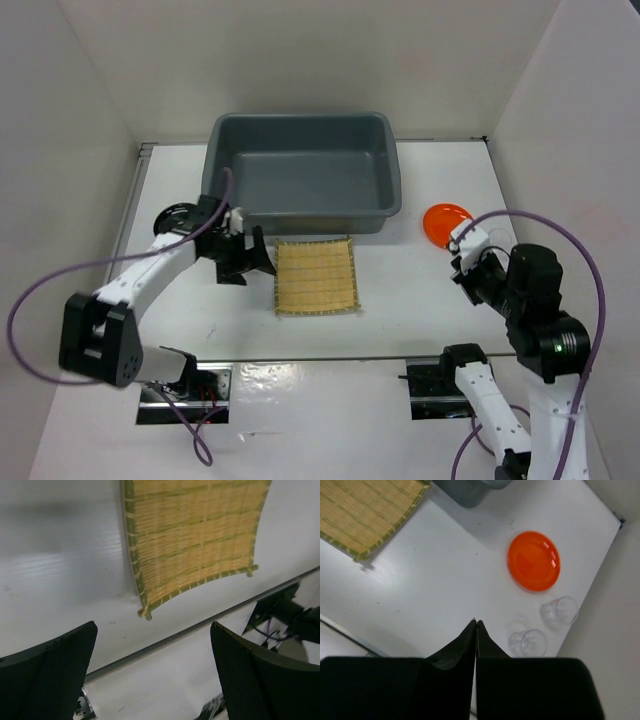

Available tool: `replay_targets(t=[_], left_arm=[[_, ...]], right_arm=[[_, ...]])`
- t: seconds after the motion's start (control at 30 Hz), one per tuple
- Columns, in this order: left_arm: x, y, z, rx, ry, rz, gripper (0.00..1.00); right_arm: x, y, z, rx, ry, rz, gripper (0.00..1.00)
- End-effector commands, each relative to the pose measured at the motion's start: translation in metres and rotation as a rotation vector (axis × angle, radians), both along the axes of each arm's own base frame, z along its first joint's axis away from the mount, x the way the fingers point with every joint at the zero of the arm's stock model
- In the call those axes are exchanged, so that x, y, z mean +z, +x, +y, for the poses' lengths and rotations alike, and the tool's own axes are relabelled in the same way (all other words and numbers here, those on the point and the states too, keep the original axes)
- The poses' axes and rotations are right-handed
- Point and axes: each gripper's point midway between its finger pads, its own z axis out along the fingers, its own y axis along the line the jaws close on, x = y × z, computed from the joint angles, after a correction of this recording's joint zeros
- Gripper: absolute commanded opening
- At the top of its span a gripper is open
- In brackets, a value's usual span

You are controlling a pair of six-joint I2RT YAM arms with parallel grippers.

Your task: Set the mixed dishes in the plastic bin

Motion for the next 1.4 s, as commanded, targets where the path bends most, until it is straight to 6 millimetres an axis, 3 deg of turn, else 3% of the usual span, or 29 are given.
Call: replay_targets(t=[0.0, 0.1, 0.23, 0.27, 0.37, 0.47, 0.57, 0.73, 1.03, 1.27, 1.37], left_arm=[[0.0, 0.017, -0.043, -0.116, -0.04, -0.012, 1.0], [0.001, 0.03, -0.052, -0.077, -0.011, -0.055, 1.0], [-0.005, 0.037, -0.058, -0.049, -0.045, -0.064, 1.0], [-0.012, 0.034, -0.057, -0.048, -0.038, -0.044, 1.0], [-0.018, 0.039, -0.061, -0.06, -0.072, -0.04, 1.0], [-0.019, 0.043, -0.061, -0.041, -0.071, -0.053, 1.0], [-0.017, 0.045, -0.059, -0.048, -0.06, -0.074, 1.0], [-0.021, 0.052, -0.054, -0.026, -0.088, -0.084, 1.0], [-0.064, 0.047, -0.043, 0.04, -0.107, 0.036, 1.0], [-0.076, 0.046, -0.043, 0.041, -0.099, 0.069, 1.0], [-0.08, 0.043, -0.044, 0.036, -0.106, 0.081, 1.0]], right_arm=[[0.029, 0.042, 0.012, 0.115, -0.059, -0.136, 0.0], [0.009, 0.061, 0.024, 0.27, -0.152, -0.12, 0.0], [-0.042, 0.08, 0.061, 0.425, -0.05, 0.115, 0.0], [-0.063, 0.088, 0.089, 0.486, -0.017, 0.238, 0.0], [-0.117, 0.086, 0.134, 0.628, -0.073, 0.459, 0.0], [-0.121, 0.1, 0.152, 0.643, -0.044, 0.421, 0.0], [-0.14, 0.106, 0.165, 0.64, -0.092, 0.428, 0.0], [-0.182, 0.109, 0.18, 0.64, -0.131, 0.491, 0.0], [-0.245, 0.101, 0.192, 0.644, -0.219, 0.601, 0.0], [-0.262, 0.104, 0.192, 0.634, -0.25, 0.621, 0.0], [-0.279, 0.102, 0.185, 0.616, -0.281, 0.647, 0.0]])
